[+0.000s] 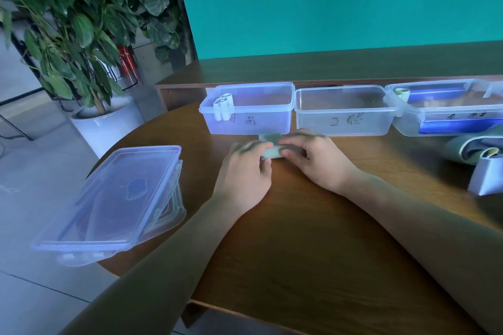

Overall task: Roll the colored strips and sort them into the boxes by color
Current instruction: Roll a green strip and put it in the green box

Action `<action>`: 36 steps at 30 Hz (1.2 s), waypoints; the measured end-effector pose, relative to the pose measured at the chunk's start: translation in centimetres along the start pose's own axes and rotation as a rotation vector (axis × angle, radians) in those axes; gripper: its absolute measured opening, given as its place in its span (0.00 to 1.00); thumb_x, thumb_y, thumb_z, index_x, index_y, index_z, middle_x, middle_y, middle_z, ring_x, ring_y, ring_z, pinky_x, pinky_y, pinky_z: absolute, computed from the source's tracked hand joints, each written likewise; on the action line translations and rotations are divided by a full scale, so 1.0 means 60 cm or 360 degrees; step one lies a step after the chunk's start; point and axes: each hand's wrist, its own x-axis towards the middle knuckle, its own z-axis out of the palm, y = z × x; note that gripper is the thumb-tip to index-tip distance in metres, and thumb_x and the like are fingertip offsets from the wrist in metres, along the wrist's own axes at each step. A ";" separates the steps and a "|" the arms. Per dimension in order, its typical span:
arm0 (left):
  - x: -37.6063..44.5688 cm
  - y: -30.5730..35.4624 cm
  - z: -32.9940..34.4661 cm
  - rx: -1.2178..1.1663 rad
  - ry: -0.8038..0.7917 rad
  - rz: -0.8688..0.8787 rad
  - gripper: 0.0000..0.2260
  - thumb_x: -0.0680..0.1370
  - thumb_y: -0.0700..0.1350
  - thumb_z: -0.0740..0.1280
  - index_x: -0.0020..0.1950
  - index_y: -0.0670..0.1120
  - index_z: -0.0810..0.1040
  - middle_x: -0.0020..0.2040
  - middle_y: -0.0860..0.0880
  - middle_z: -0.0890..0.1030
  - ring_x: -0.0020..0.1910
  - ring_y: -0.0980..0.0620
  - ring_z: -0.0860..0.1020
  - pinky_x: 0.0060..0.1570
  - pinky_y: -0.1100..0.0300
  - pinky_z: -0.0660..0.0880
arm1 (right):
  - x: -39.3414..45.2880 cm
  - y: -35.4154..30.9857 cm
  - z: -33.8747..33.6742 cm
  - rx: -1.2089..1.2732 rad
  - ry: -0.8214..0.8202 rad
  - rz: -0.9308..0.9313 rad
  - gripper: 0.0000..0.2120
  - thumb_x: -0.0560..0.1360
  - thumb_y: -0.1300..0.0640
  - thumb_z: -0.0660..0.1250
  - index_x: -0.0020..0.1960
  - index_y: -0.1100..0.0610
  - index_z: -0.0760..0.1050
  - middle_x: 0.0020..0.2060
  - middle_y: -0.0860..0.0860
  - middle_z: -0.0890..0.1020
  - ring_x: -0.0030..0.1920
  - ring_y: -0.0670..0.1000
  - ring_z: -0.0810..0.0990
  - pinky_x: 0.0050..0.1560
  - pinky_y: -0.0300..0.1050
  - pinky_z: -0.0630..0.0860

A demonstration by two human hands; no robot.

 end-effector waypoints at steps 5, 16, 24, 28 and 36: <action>0.010 0.004 0.000 0.0064 -0.0094 -0.0059 0.17 0.82 0.46 0.62 0.71 0.53 0.74 0.57 0.51 0.82 0.60 0.46 0.73 0.61 0.48 0.73 | 0.002 0.000 -0.001 0.0009 0.0034 -0.0024 0.12 0.82 0.56 0.66 0.64 0.53 0.81 0.58 0.49 0.81 0.50 0.48 0.79 0.54 0.36 0.73; 0.018 -0.006 0.010 -0.0019 -0.0030 -0.0047 0.12 0.81 0.44 0.63 0.64 0.50 0.78 0.58 0.53 0.79 0.61 0.47 0.72 0.60 0.47 0.73 | 0.021 0.005 0.007 -0.0090 -0.0005 0.0057 0.14 0.83 0.52 0.64 0.67 0.52 0.78 0.58 0.48 0.81 0.47 0.50 0.79 0.54 0.53 0.78; 0.033 -0.005 0.013 0.0086 -0.0124 -0.0089 0.15 0.82 0.45 0.61 0.68 0.52 0.73 0.60 0.51 0.78 0.63 0.45 0.72 0.61 0.45 0.72 | 0.020 0.001 0.006 -0.0075 0.0062 -0.0042 0.12 0.82 0.54 0.65 0.63 0.53 0.80 0.58 0.46 0.80 0.43 0.49 0.79 0.51 0.52 0.79; 0.039 -0.004 0.014 0.0058 -0.0090 -0.0112 0.15 0.82 0.46 0.62 0.69 0.50 0.74 0.64 0.50 0.77 0.65 0.46 0.71 0.64 0.46 0.72 | 0.024 0.004 0.007 -0.0111 0.0004 0.0031 0.14 0.82 0.53 0.64 0.67 0.50 0.77 0.61 0.44 0.78 0.46 0.49 0.78 0.52 0.54 0.79; 0.052 -0.015 0.019 -0.0077 -0.0042 -0.0227 0.12 0.80 0.46 0.67 0.63 0.53 0.76 0.53 0.50 0.80 0.54 0.50 0.78 0.55 0.55 0.77 | 0.035 0.002 0.006 -0.0244 -0.0097 0.0140 0.18 0.82 0.53 0.63 0.72 0.47 0.71 0.67 0.43 0.75 0.49 0.47 0.74 0.53 0.46 0.74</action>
